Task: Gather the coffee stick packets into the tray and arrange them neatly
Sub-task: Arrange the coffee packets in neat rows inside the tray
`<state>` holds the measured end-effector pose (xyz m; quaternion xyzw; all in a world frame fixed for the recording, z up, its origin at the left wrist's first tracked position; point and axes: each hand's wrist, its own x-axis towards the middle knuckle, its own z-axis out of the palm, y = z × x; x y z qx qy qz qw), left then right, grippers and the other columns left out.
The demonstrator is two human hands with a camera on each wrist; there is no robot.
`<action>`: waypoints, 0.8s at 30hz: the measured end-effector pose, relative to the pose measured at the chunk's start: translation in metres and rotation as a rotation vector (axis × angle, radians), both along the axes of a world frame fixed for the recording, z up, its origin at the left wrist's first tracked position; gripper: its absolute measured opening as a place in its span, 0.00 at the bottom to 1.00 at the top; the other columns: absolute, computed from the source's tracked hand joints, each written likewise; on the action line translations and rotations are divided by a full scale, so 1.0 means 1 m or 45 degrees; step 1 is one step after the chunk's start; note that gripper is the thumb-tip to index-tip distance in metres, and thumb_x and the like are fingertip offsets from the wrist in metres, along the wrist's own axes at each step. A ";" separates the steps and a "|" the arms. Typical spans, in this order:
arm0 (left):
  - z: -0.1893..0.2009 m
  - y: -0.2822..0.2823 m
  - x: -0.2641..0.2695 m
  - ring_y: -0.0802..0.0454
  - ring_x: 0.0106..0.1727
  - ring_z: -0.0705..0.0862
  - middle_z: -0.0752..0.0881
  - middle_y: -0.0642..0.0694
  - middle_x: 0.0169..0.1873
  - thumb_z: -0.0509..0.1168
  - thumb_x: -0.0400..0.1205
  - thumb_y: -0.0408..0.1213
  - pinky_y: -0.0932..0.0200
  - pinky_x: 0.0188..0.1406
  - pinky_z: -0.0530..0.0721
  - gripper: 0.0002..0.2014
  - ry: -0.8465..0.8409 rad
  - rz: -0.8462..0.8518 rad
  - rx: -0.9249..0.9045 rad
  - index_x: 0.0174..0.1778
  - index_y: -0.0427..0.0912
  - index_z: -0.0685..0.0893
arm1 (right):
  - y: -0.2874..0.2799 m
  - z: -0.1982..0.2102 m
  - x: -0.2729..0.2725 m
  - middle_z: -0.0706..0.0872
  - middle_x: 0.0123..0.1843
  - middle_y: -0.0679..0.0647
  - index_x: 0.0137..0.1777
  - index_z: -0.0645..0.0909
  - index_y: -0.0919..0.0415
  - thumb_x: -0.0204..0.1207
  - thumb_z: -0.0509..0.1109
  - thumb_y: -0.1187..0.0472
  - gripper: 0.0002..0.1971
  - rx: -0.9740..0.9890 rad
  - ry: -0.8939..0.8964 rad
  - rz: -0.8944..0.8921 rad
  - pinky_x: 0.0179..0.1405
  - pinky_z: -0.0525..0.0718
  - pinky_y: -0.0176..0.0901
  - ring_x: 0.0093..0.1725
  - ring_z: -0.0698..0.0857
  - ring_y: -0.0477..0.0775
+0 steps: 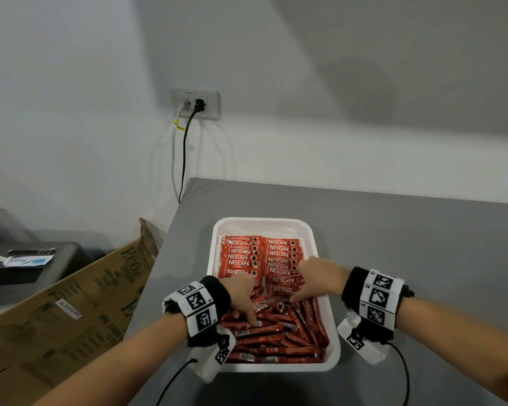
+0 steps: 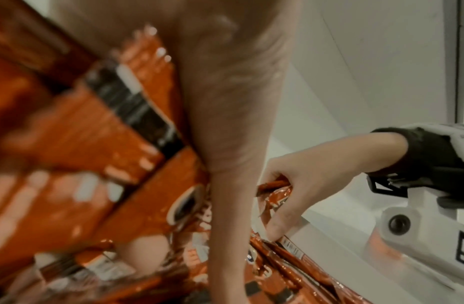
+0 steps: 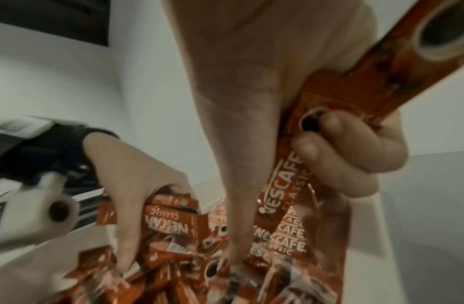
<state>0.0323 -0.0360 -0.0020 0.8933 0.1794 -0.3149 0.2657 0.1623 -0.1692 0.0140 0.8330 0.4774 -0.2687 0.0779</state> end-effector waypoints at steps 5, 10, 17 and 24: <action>-0.002 -0.004 0.001 0.43 0.54 0.86 0.87 0.38 0.56 0.78 0.69 0.43 0.51 0.59 0.84 0.31 0.057 -0.015 -0.073 0.63 0.32 0.76 | 0.001 -0.009 -0.012 0.87 0.47 0.51 0.57 0.81 0.63 0.65 0.74 0.36 0.32 -0.103 -0.126 0.118 0.41 0.84 0.40 0.41 0.84 0.49; -0.002 -0.008 0.001 0.41 0.60 0.83 0.84 0.38 0.60 0.77 0.71 0.40 0.51 0.61 0.83 0.31 0.027 -0.049 -0.023 0.67 0.32 0.74 | 0.002 -0.009 -0.015 0.89 0.50 0.53 0.58 0.81 0.62 0.62 0.78 0.38 0.32 -0.105 -0.113 0.120 0.50 0.87 0.47 0.47 0.87 0.53; -0.005 -0.007 0.000 0.42 0.60 0.83 0.83 0.39 0.61 0.76 0.72 0.39 0.51 0.60 0.83 0.31 -0.026 -0.075 -0.006 0.68 0.33 0.74 | -0.003 -0.006 -0.020 0.86 0.48 0.51 0.57 0.79 0.61 0.66 0.79 0.49 0.24 -0.090 -0.139 0.054 0.46 0.86 0.43 0.45 0.85 0.51; -0.003 -0.006 -0.001 0.42 0.57 0.84 0.83 0.39 0.57 0.77 0.70 0.39 0.52 0.56 0.85 0.29 -0.061 -0.129 0.021 0.63 0.32 0.76 | -0.005 -0.006 -0.026 0.81 0.45 0.51 0.54 0.75 0.61 0.69 0.78 0.52 0.21 -0.088 -0.108 0.019 0.41 0.80 0.40 0.43 0.80 0.50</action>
